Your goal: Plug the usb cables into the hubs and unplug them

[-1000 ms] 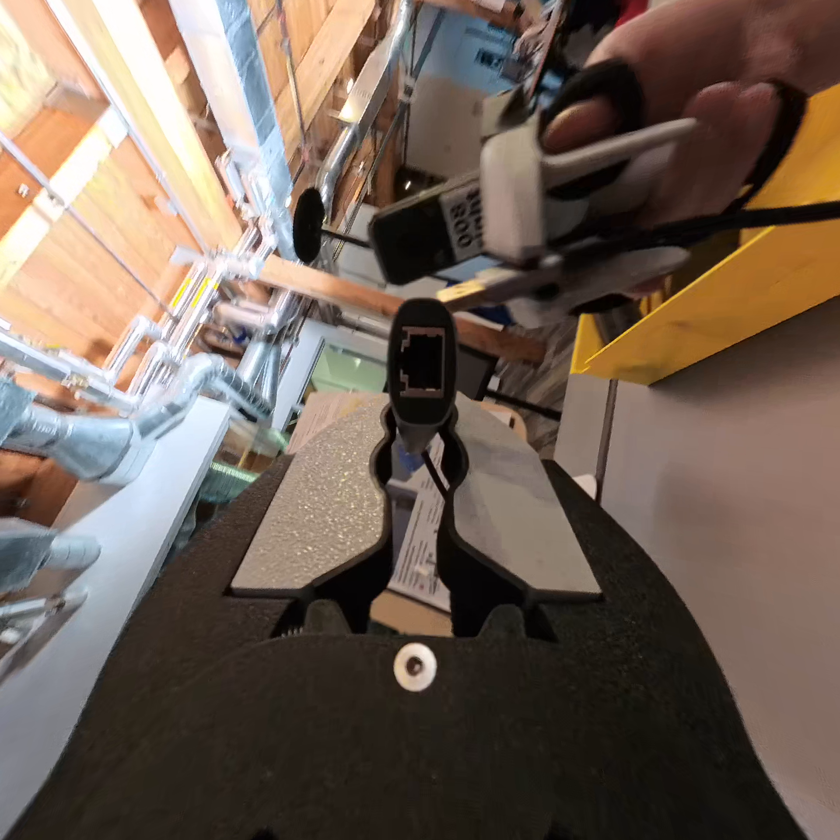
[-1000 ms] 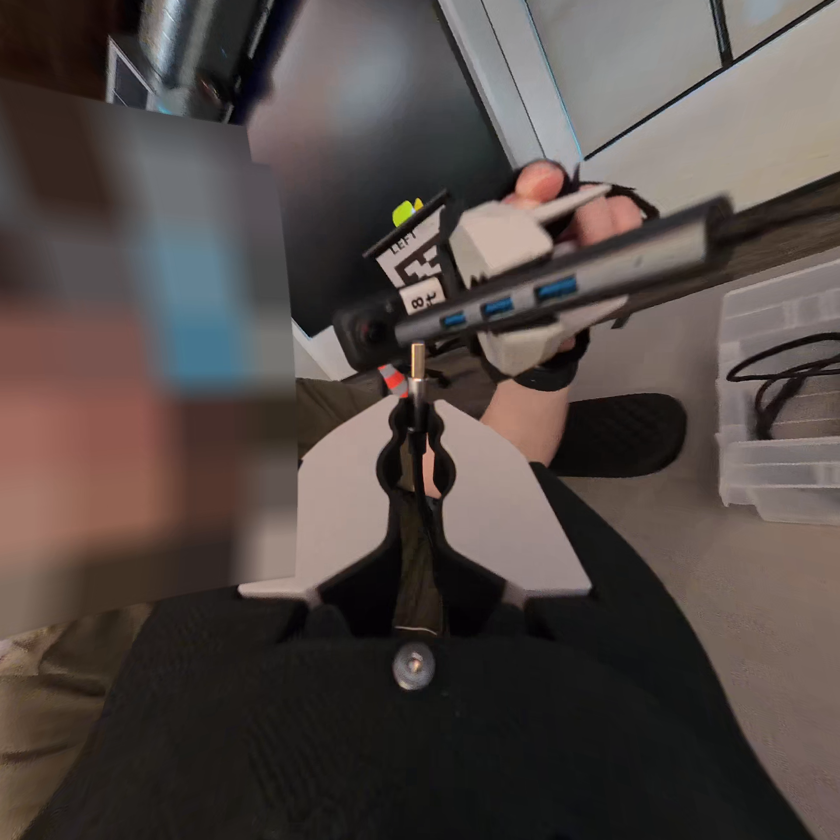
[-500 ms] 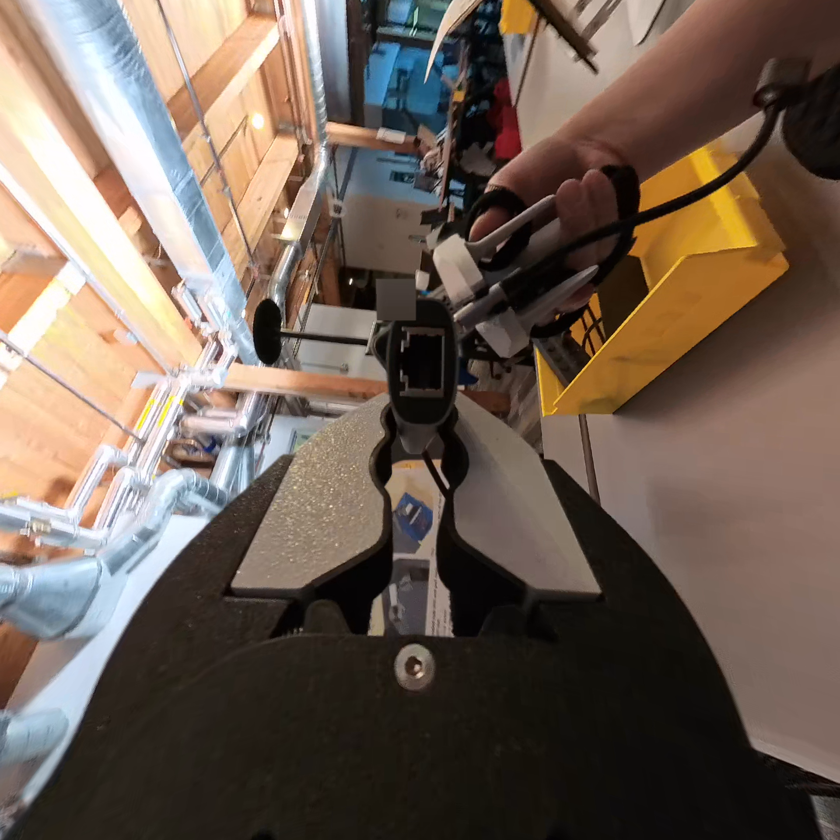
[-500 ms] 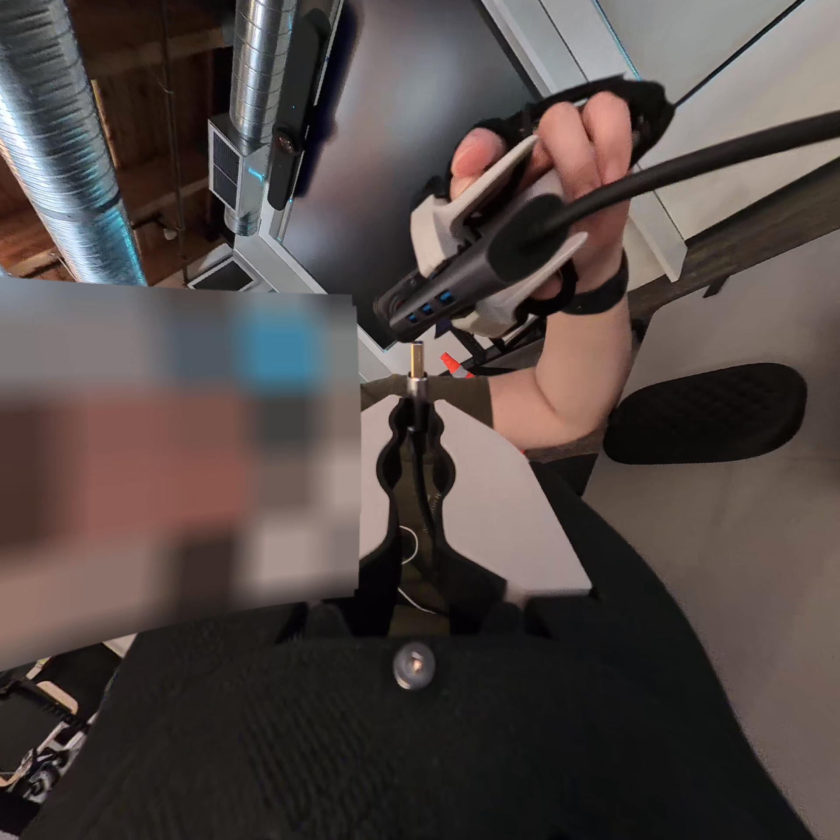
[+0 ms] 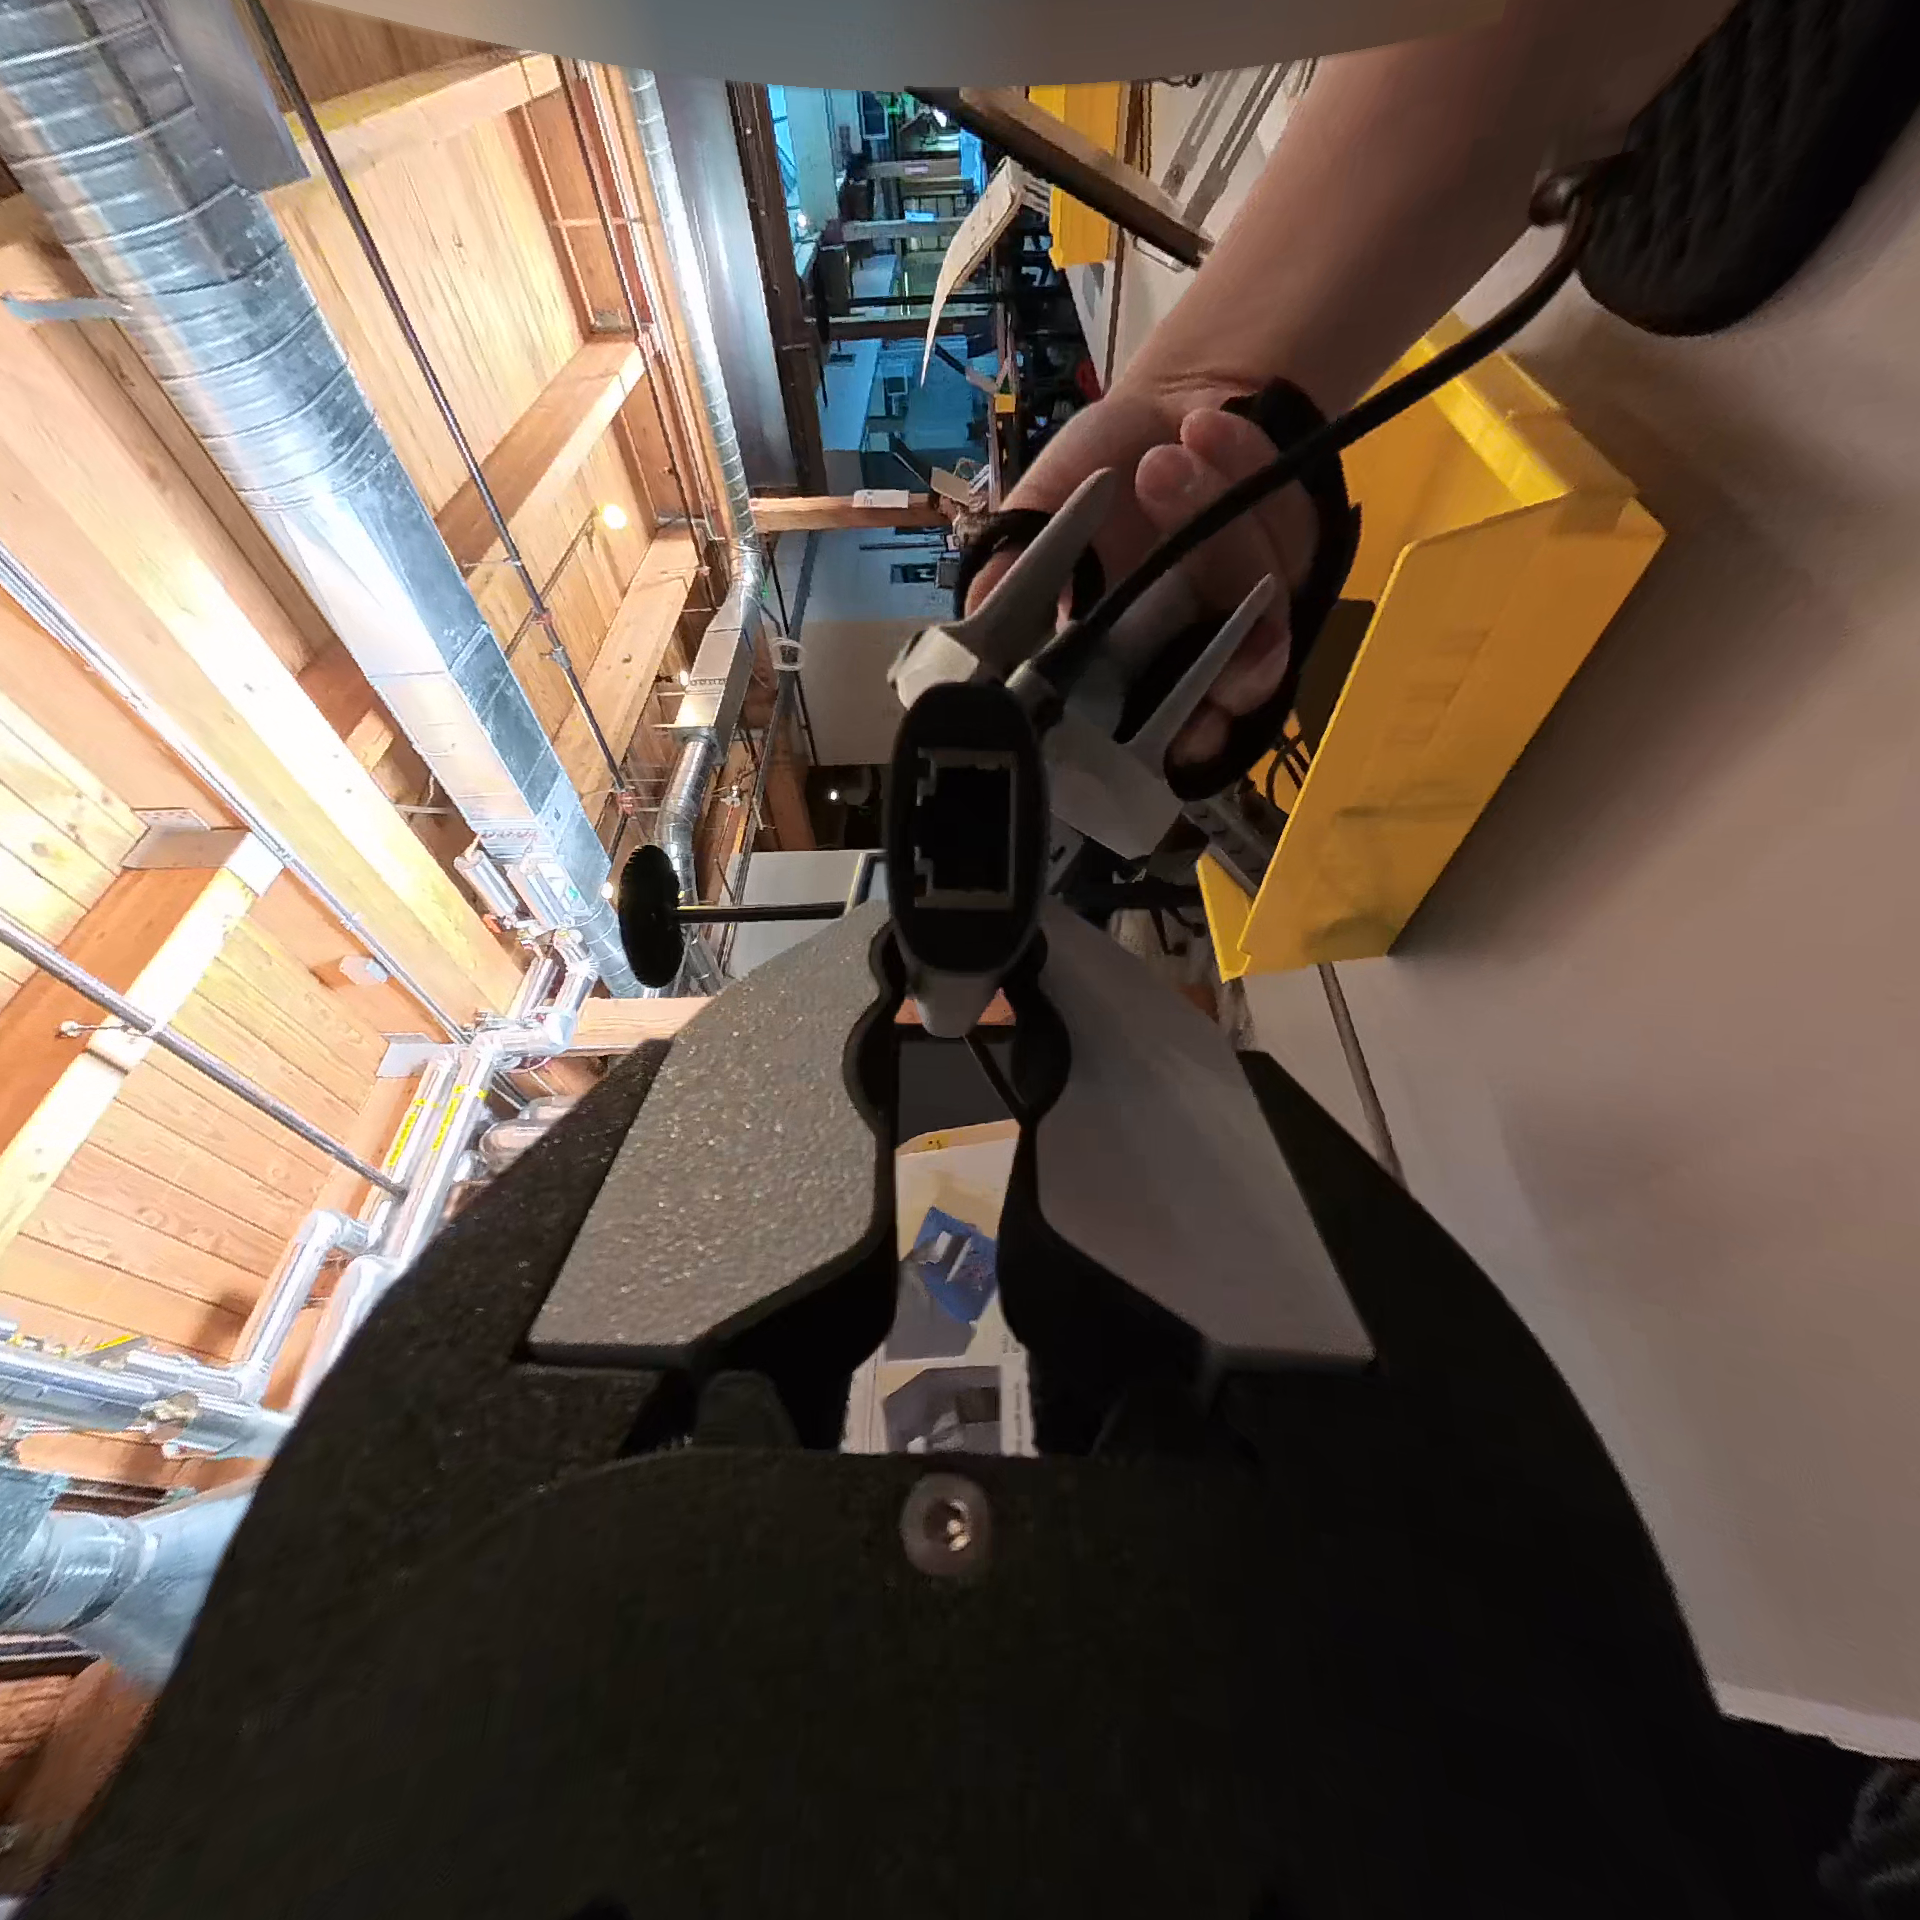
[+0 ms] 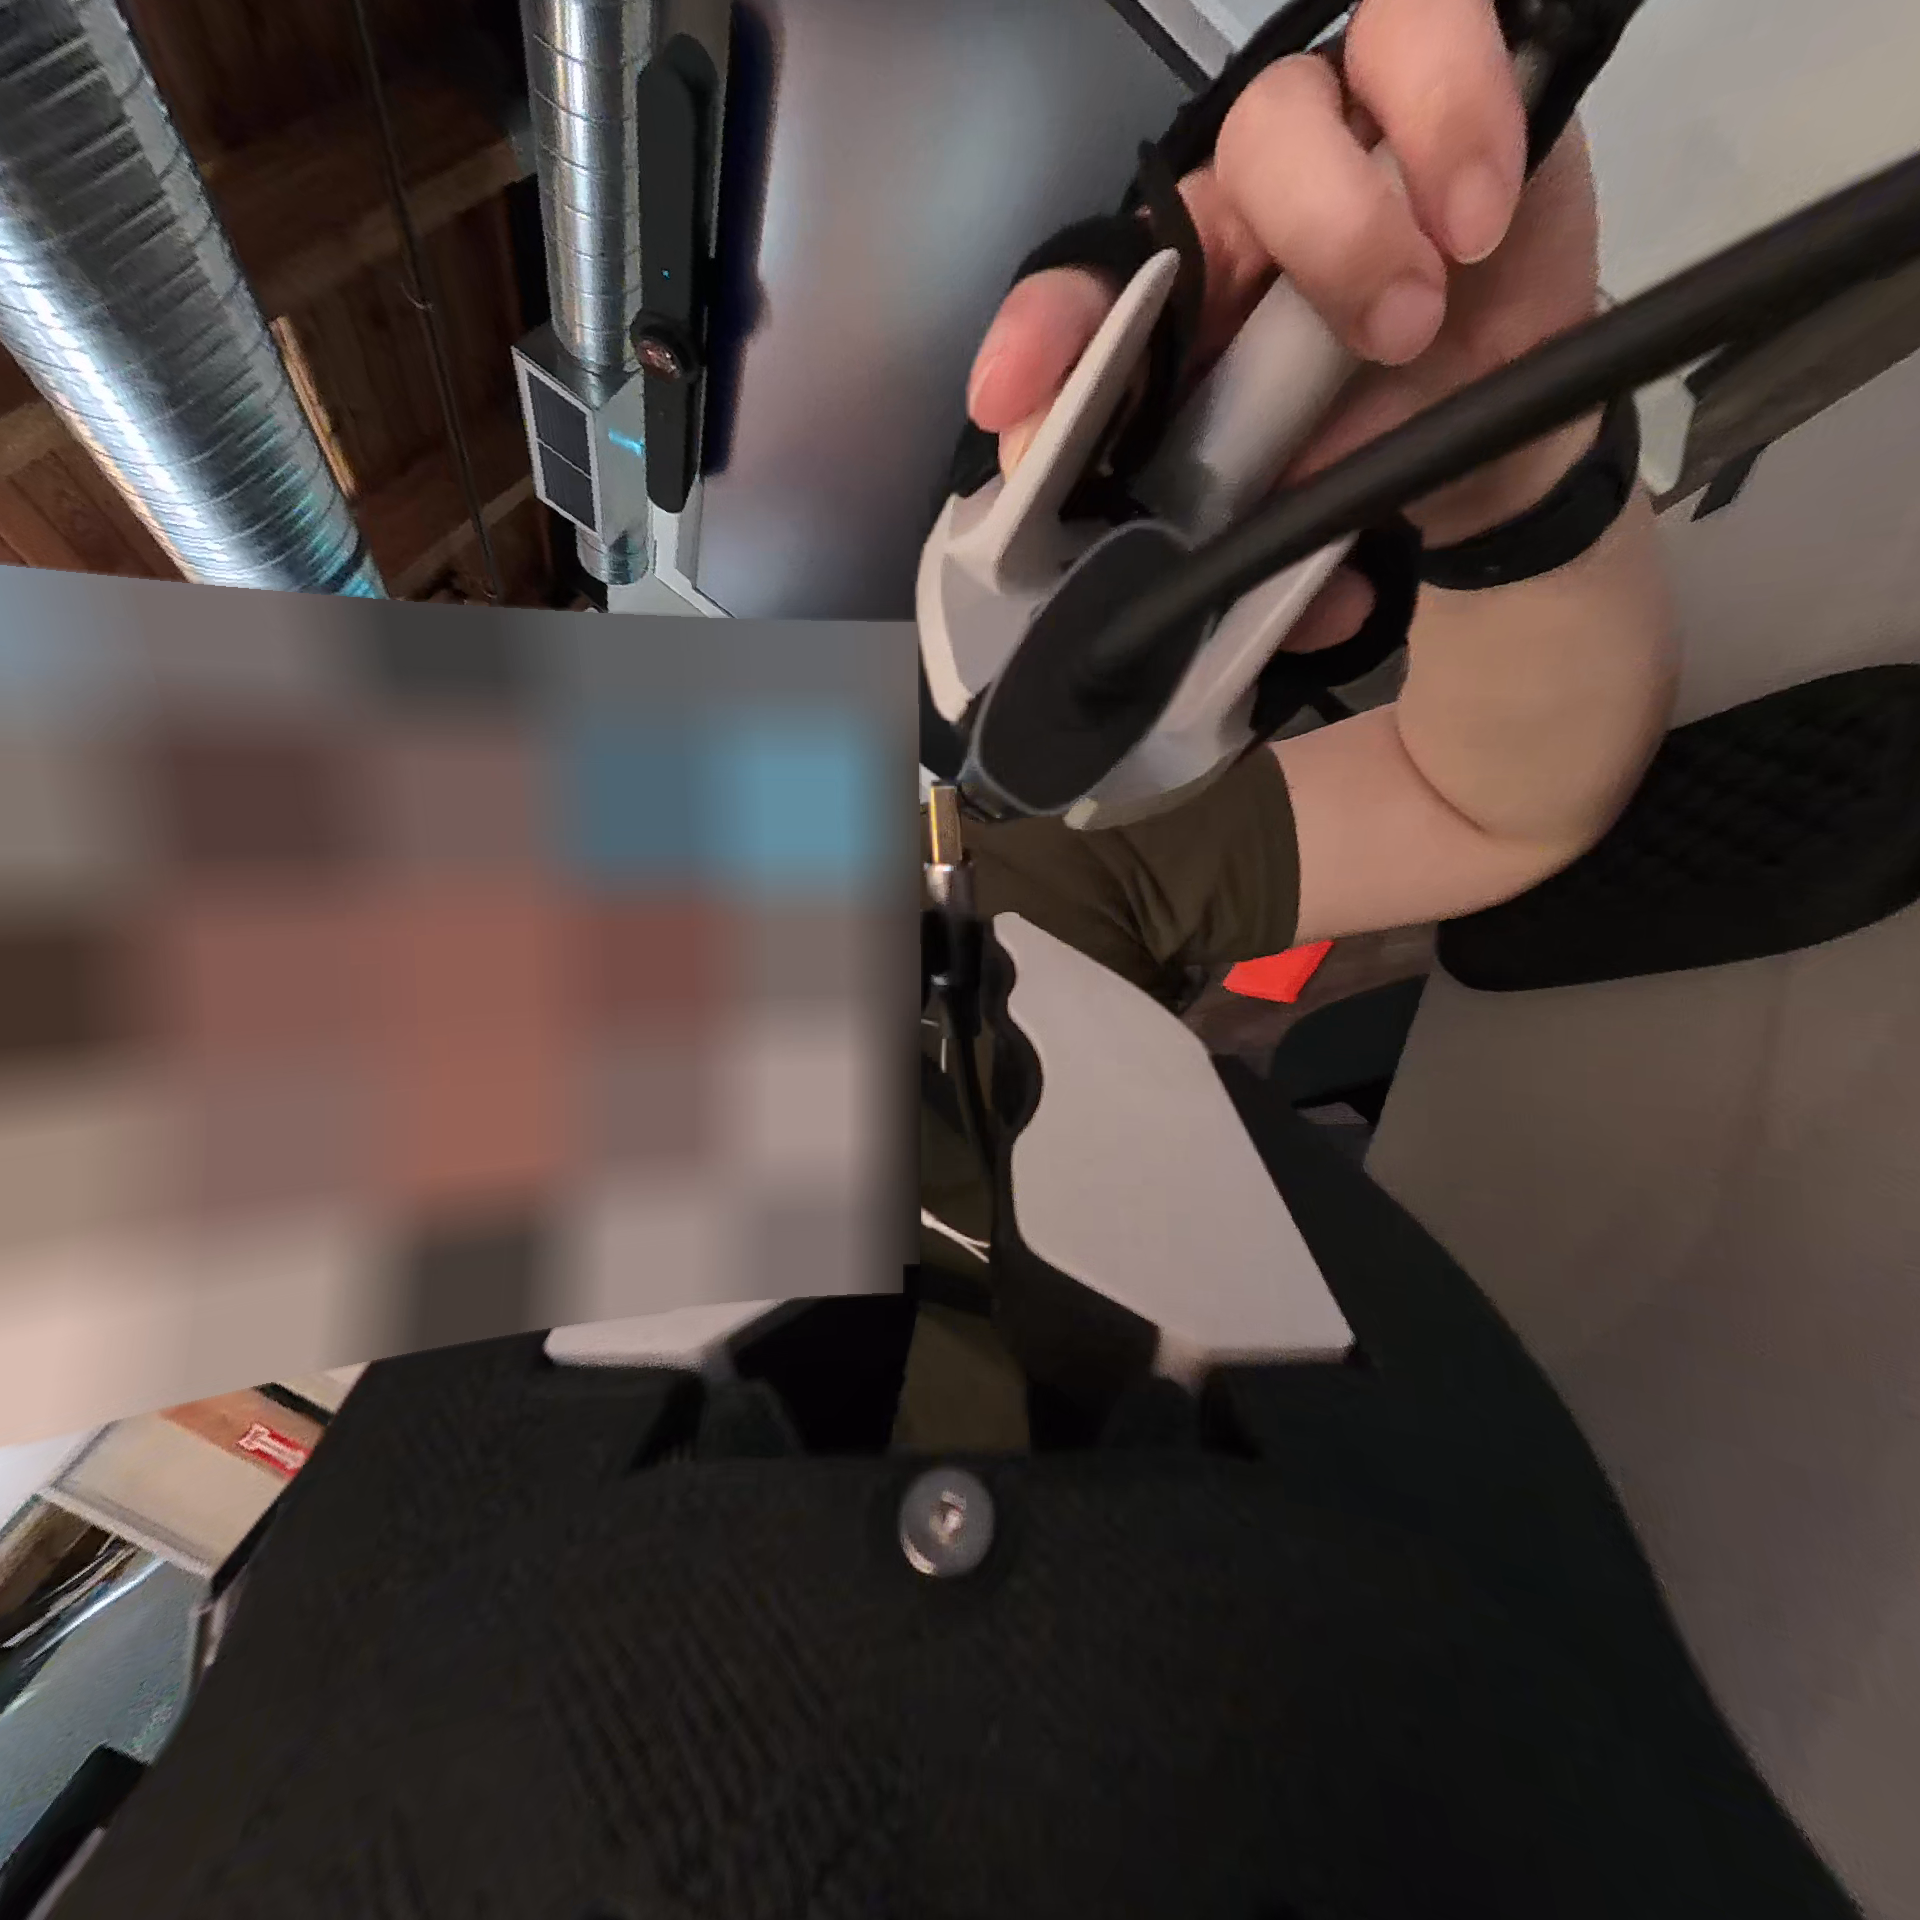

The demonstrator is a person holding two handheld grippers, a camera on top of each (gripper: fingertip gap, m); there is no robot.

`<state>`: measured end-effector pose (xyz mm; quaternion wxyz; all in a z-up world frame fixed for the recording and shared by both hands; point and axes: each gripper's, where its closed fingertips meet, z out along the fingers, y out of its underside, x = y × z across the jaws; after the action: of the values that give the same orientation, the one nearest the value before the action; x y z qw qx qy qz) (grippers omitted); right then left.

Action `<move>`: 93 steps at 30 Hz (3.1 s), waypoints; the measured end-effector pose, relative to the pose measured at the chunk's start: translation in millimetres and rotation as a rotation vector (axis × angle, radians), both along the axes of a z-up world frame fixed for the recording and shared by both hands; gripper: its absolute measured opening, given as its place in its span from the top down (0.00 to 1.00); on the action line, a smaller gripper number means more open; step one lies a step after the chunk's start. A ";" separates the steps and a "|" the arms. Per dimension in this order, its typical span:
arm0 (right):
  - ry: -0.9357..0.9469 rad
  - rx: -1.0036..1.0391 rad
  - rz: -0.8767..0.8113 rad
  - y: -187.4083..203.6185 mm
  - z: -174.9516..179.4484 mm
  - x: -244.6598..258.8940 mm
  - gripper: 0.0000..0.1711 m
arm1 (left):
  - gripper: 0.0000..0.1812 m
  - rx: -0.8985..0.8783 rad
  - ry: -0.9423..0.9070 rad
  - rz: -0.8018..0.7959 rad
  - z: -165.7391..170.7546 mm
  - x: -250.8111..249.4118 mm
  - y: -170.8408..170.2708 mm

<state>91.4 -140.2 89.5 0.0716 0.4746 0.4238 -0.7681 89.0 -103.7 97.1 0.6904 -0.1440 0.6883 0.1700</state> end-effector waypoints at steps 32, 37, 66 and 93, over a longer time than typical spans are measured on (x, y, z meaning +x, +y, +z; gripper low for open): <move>-0.078 -0.074 0.112 2.9 -31.3 5.0 0.96 | 0.91 -0.007 0.131 0.036 -25.2 0.0 1.1; -0.094 -0.105 0.140 7.1 -41.5 6.1 0.96 | 0.91 -0.017 0.196 0.072 -37.9 0.3 5.4; -0.151 -0.082 0.256 -9.5 -61.2 9.4 0.97 | 0.91 -0.040 0.361 0.095 -61.7 2.3 -11.4; -0.160 -0.150 0.076 26.6 -52.9 9.3 0.95 | 0.91 -0.136 0.203 0.099 -61.8 15.8 18.8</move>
<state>100.7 -113.6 36.5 0.1699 0.5111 0.3757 -0.7542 104.7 -84.9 35.4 0.5964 -0.2062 0.7568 0.1703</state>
